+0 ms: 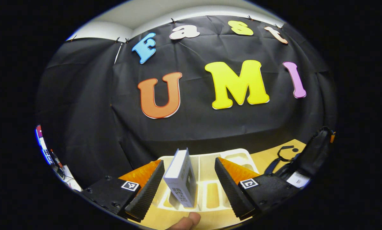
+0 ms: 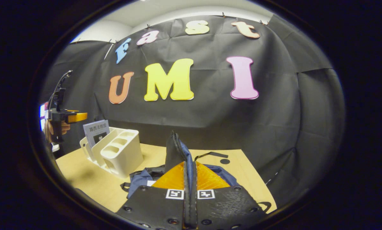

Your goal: Open the schoolbag, grab two books from the bookshelf and put them into the schoolbag.

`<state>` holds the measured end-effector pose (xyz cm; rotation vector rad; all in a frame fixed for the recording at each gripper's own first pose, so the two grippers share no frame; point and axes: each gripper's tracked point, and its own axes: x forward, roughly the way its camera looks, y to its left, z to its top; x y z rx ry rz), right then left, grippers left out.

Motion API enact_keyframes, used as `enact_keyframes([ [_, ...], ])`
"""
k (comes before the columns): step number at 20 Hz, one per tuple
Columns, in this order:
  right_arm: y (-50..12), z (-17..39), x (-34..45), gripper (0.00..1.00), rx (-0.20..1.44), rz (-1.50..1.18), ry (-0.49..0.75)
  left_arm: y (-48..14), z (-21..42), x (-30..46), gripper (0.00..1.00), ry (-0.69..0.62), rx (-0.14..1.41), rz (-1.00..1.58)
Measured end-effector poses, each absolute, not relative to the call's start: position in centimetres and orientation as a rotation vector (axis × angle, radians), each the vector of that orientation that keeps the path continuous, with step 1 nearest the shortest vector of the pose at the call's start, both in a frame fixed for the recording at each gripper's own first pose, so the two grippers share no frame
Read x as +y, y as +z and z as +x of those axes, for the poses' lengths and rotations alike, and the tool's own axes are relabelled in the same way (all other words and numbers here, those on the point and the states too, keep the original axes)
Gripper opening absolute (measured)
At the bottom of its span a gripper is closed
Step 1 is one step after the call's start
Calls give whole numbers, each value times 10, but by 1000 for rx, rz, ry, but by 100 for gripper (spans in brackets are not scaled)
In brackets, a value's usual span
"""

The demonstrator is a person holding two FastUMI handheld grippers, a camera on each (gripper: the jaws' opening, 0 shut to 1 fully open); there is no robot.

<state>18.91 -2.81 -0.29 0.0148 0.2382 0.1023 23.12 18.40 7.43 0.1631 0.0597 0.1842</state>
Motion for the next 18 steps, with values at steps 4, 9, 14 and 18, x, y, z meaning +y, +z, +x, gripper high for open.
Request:
enact_keyframes([
  [4,-3,188,-24,0,234,3,108,62,263,199,98,177,145,223],
  [9,-4,191,-18,0,238,-34,121,47,297,209,95,153,313,149],
  [14,-7,190,-15,1,239,-41,142,35,316,211,94,138,433,156],
  [18,-8,188,-19,1,235,-32,147,18,341,225,92,153,577,150],
])
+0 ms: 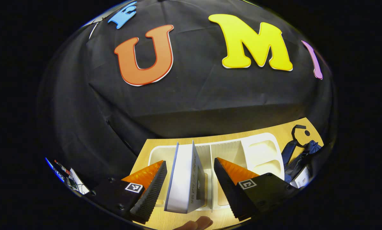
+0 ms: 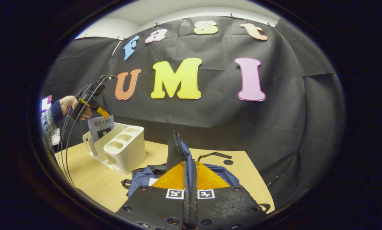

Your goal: Open the schoolbag, grab two books from the bookshelf and put them into the schoolbag.

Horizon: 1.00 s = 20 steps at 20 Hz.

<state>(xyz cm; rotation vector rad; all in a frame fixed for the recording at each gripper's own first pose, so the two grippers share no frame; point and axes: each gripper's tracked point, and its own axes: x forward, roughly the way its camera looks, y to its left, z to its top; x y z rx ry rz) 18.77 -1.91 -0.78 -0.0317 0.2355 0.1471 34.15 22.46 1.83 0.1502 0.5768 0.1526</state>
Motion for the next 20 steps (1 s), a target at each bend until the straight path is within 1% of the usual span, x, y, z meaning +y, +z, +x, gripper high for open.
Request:
enact_keyframes([
  [2,-10,187,-23,1,237,-25,145,-6,343,224,91,150,641,171],
  [5,-15,184,-21,1,249,-2,161,-23,340,225,83,129,717,128],
  [6,-15,184,-21,1,245,-5,160,-28,338,221,83,121,738,112],
  [7,-14,184,-22,1,241,-11,157,-33,335,218,76,118,760,111],
  [8,-15,183,-21,1,236,-15,158,-35,335,219,75,122,775,116],
  [9,-15,183,-20,1,235,-13,160,-37,335,220,65,127,787,122],
  [11,-20,181,-19,1,239,-12,164,-38,336,218,53,114,799,124],
  [12,-21,181,-20,1,240,-12,161,-37,339,217,52,110,792,124],
  [14,-21,181,-19,1,241,-2,163,-37,337,214,46,96,802,122],
  [15,-22,180,-19,1,241,2,165,-38,334,211,45,95,819,122],
  [16,-23,180,-19,1,242,5,163,-38,330,211,48,96,830,118],
  [17,-22,180,-19,1,241,8,164,-37,326,209,44,96,838,108],
  [18,-24,178,-18,1,240,10,166,-36,321,211,47,102,839,102],
  [19,-24,178,-17,1,240,12,168,-33,318,213,43,105,833,95],
  [20,-25,177,-18,1,241,14,168,-31,313,212,43,104,831,73],
])
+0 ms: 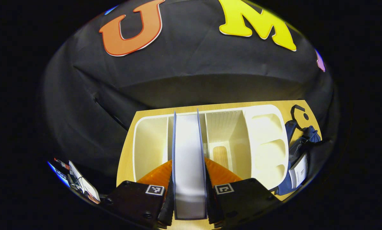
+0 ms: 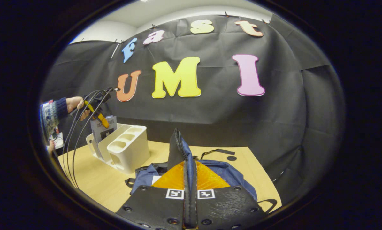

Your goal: Open the schoolbag, grab two books from the bookshelf and put them into the schoolbag.

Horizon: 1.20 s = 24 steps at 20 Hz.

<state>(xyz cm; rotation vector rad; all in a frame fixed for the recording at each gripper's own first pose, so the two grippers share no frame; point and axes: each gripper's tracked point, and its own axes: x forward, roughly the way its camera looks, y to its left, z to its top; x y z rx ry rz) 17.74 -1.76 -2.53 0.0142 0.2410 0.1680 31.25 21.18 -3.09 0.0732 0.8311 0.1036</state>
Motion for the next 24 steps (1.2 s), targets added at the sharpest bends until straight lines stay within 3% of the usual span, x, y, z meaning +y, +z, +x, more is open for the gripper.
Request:
enact_keyframes([
  [6,-28,176,-18,1,243,30,161,-7,266,213,43,114,759,-80],
  [7,-29,176,-17,1,242,29,159,-5,254,217,46,117,735,-100],
  [8,-31,177,-16,1,244,26,157,-3,243,221,42,119,717,-120],
  [9,-33,177,-16,1,244,22,155,-2,230,224,46,114,713,-132],
  [10,-35,175,-15,1,246,17,152,-2,219,225,42,112,703,-153],
  [12,-37,175,-12,1,250,16,158,-4,197,227,46,106,691,-181],
  [13,-38,175,-10,1,252,16,159,-7,186,227,42,100,684,-193],
  [22,-45,174,-3,1,271,-3,147,-25,106,219,46,48,641,-332],
  [24,-45,173,1,1,271,-13,148,-30,94,212,42,28,640,-372],
])
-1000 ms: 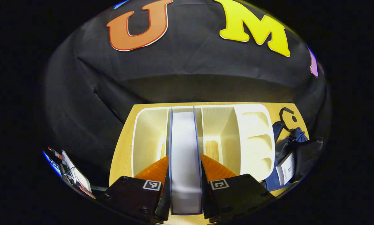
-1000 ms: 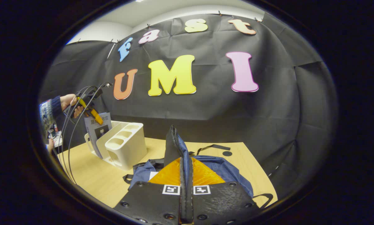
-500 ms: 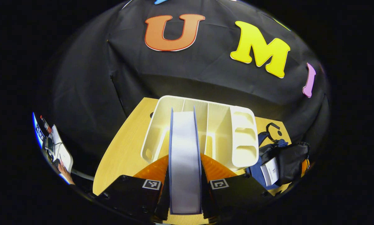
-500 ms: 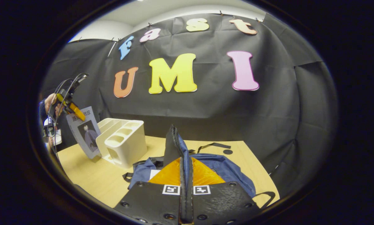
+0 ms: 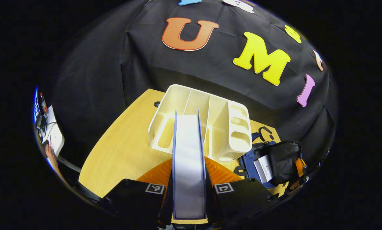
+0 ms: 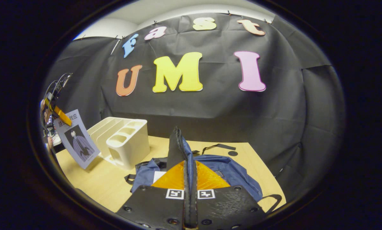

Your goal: Open the schoolbag, grab two books from the bookshelf and put them into the schoolbag.

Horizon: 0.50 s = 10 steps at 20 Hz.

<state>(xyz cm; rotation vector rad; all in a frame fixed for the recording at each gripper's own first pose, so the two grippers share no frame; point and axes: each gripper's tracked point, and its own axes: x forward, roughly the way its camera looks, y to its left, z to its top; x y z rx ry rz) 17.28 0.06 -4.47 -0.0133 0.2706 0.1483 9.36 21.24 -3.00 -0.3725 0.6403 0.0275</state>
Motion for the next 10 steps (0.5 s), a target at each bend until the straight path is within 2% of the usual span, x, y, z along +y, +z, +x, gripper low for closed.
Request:
enact_keyframes([
  [1,-45,173,1,1,273,-17,146,-32,88,207,46,14,641,-396],
  [2,-47,173,2,1,276,-21,146,-35,82,202,42,-4,644,-418],
  [4,-47,172,3,1,282,-24,142,-42,75,185,46,-52,660,-477],
  [6,-47,172,3,1,278,-26,124,-54,69,161,43,-102,692,-548],
  [8,-47,170,7,1,274,-33,120,-64,68,145,46,-125,703,-569],
  [10,-46,169,9,1,270,-57,115,-64,70,130,43,-153,681,-589],
])
